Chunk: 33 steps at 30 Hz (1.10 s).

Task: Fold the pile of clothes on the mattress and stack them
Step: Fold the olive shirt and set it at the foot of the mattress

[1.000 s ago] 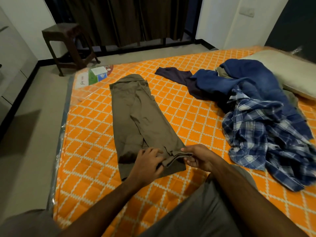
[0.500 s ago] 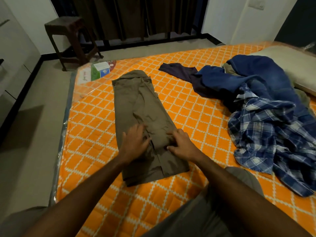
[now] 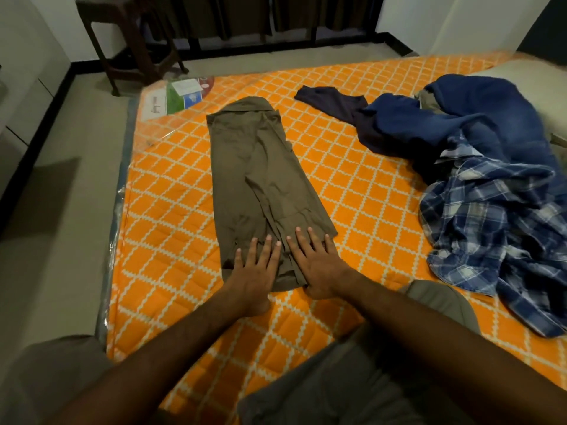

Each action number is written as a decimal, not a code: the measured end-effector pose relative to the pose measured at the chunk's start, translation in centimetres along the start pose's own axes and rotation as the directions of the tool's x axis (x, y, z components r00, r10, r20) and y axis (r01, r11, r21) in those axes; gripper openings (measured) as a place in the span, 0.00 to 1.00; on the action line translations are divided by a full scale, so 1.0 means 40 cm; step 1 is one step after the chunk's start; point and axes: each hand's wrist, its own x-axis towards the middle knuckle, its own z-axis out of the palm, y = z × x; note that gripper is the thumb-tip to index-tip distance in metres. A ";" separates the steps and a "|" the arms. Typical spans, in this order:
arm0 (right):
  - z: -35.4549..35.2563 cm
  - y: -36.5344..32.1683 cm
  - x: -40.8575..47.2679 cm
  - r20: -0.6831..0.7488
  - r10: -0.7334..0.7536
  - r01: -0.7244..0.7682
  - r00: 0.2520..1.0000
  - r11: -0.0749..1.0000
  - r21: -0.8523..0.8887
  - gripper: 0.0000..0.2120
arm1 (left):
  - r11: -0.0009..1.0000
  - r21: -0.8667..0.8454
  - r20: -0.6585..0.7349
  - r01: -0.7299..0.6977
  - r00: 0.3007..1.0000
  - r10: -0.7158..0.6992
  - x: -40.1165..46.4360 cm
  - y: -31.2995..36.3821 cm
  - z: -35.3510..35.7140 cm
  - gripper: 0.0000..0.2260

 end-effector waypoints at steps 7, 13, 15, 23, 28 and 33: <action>-0.070 0.026 0.049 -0.072 -0.012 0.020 0.997 0.994 0.107 0.32 | 0.975 -0.165 -0.109 0.148 0.980 -0.167 0.001 0.029 -0.004 0.47; -0.172 0.059 0.074 0.077 -0.101 0.062 0.992 0.916 0.396 0.18 | 0.972 -0.092 -0.062 0.218 0.973 -0.224 0.023 0.012 -0.016 0.42; -0.186 0.061 0.074 0.140 -0.091 0.021 0.986 0.901 0.434 0.19 | 0.981 -0.056 -0.020 0.183 0.983 -0.185 0.034 -0.007 -0.029 0.37; -0.196 0.056 0.063 0.203 -0.056 -0.028 0.977 0.920 0.390 0.20 | 0.999 -0.033 0.123 0.010 0.992 -0.006 0.039 -0.085 -0.091 0.27; -0.207 0.019 0.035 0.217 -0.009 -0.066 0.976 0.940 0.334 0.09 | 0.996 -0.089 0.196 -0.027 0.980 0.044 -0.003 -0.081 -0.163 0.19; -0.296 -0.031 -0.018 0.373 -0.050 -0.083 0.927 0.939 0.333 0.15 | 0.945 -0.328 0.331 -0.011 0.935 0.126 -0.074 -0.107 -0.217 0.08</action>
